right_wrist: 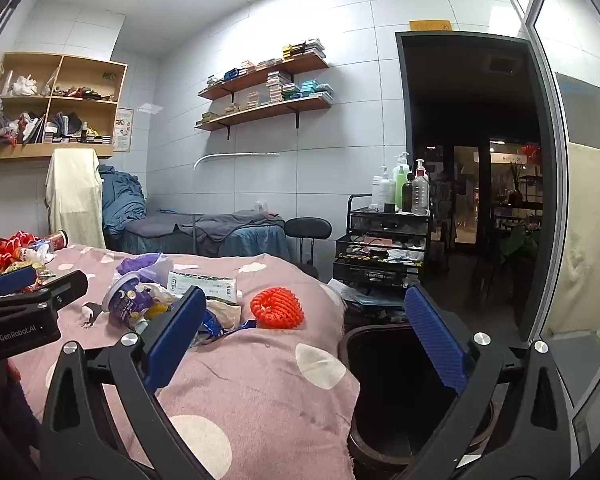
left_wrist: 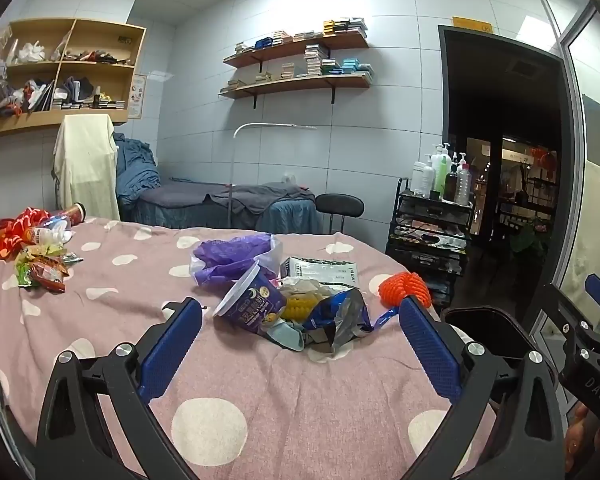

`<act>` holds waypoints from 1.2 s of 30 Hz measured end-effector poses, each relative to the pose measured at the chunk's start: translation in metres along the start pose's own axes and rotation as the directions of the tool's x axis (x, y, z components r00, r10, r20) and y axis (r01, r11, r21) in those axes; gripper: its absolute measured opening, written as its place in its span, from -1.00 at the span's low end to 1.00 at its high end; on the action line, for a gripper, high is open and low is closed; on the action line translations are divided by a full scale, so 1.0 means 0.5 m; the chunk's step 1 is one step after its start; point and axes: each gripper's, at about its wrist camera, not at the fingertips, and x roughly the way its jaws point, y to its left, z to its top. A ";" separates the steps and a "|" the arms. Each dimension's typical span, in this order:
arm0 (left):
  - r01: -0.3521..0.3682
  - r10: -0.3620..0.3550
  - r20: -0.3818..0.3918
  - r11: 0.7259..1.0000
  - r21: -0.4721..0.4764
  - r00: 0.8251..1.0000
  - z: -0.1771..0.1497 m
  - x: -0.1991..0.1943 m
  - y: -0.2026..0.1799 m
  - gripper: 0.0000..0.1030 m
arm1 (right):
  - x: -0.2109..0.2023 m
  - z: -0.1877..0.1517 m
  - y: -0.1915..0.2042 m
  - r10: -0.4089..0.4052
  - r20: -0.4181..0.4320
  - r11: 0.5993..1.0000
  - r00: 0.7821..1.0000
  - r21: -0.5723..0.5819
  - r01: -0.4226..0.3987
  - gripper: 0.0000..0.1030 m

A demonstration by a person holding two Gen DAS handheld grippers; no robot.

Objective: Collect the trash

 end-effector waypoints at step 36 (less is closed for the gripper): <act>0.025 -0.025 -0.012 0.999 0.021 1.000 -0.008 0.008 -0.018 0.90 | 0.016 -0.013 -0.005 0.006 -0.010 1.000 1.000 0.013 -0.006 0.91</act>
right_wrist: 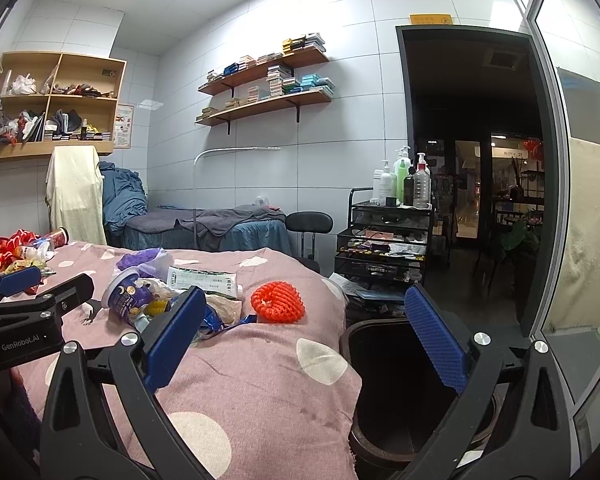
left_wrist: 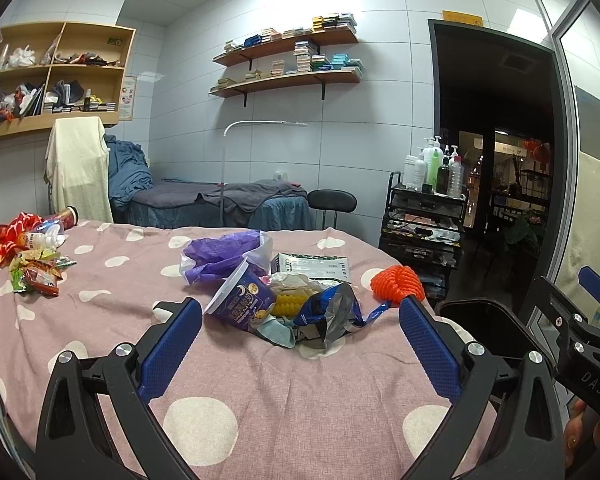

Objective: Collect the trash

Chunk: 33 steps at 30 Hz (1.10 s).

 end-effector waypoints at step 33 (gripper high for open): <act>-0.001 0.001 -0.001 1.000 0.003 1.000 -0.003 0.000 -0.001 0.90 | -0.004 -0.003 0.009 0.006 -0.007 1.000 1.000 -0.005 -0.006 0.91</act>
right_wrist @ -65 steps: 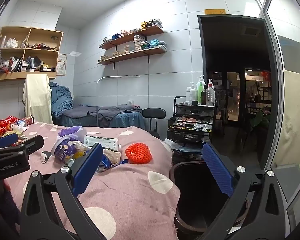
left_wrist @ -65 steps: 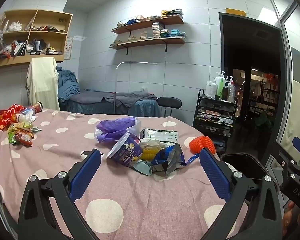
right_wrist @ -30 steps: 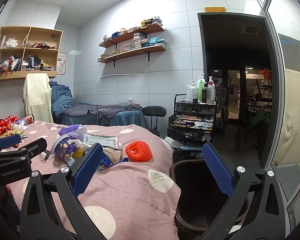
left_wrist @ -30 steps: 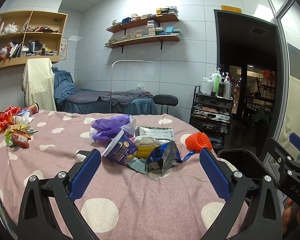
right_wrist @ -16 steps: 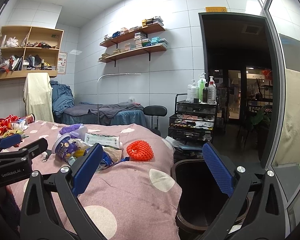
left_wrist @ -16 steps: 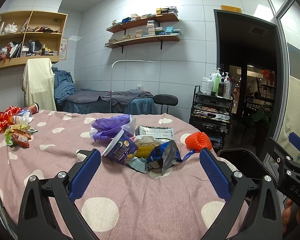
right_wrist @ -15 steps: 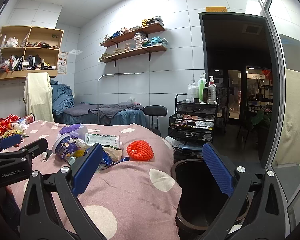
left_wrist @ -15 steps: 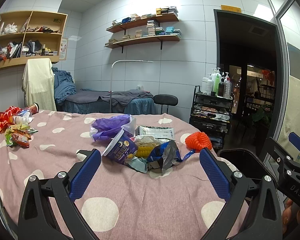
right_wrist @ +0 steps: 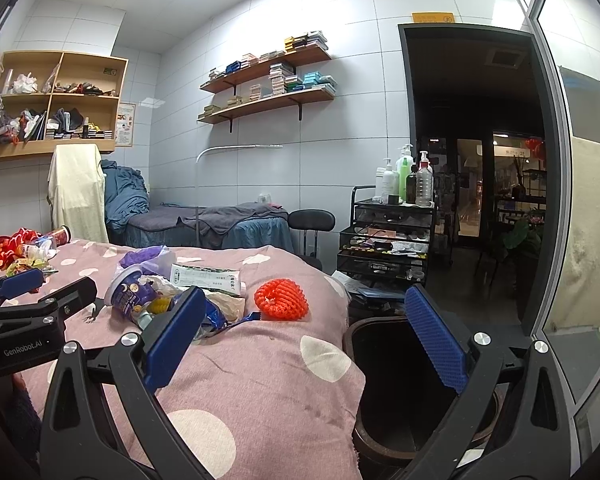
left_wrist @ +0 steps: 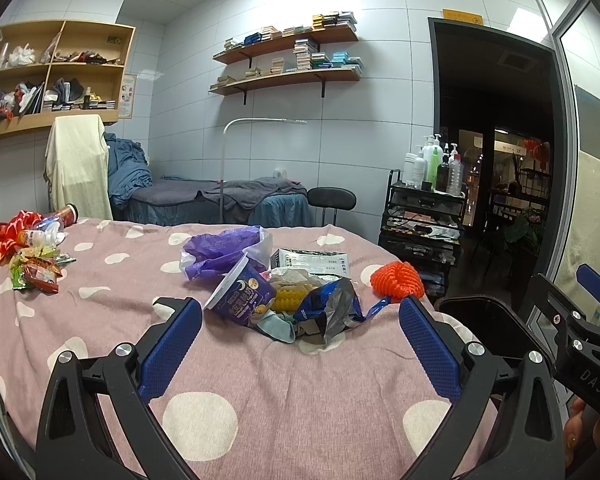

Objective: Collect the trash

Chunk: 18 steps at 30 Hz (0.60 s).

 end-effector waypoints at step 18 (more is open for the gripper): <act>0.000 0.000 -0.004 1.000 0.001 1.000 -0.012 0.004 0.001 0.90 | 0.003 0.000 0.004 0.002 -0.004 1.000 1.000 0.001 -0.002 0.91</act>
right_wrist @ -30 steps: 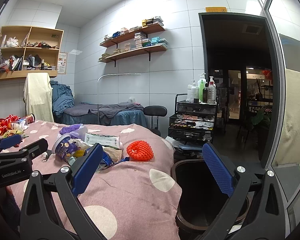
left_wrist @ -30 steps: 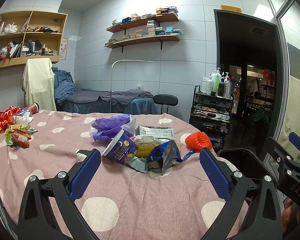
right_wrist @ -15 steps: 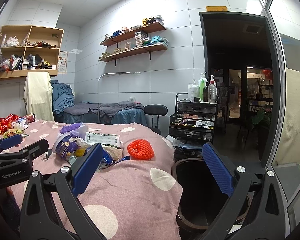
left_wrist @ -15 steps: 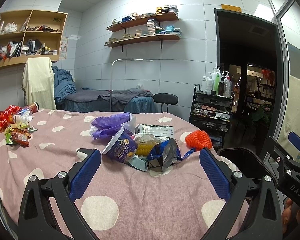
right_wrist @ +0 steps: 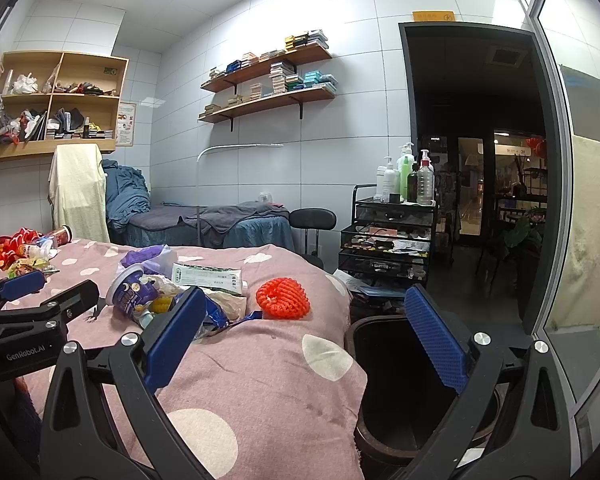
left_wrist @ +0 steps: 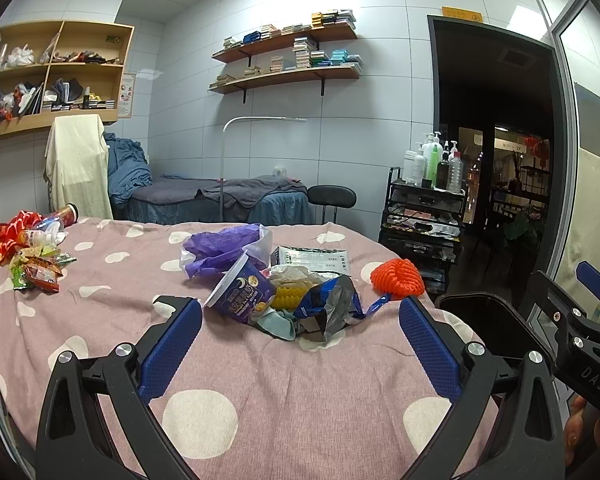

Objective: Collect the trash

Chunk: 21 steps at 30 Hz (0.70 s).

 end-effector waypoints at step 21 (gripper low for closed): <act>0.017 -0.017 -0.068 1.000 0.002 0.998 -0.011 0.015 0.008 0.90 | 0.034 -0.013 0.006 0.014 -0.066 1.000 0.998 -0.013 -0.015 0.91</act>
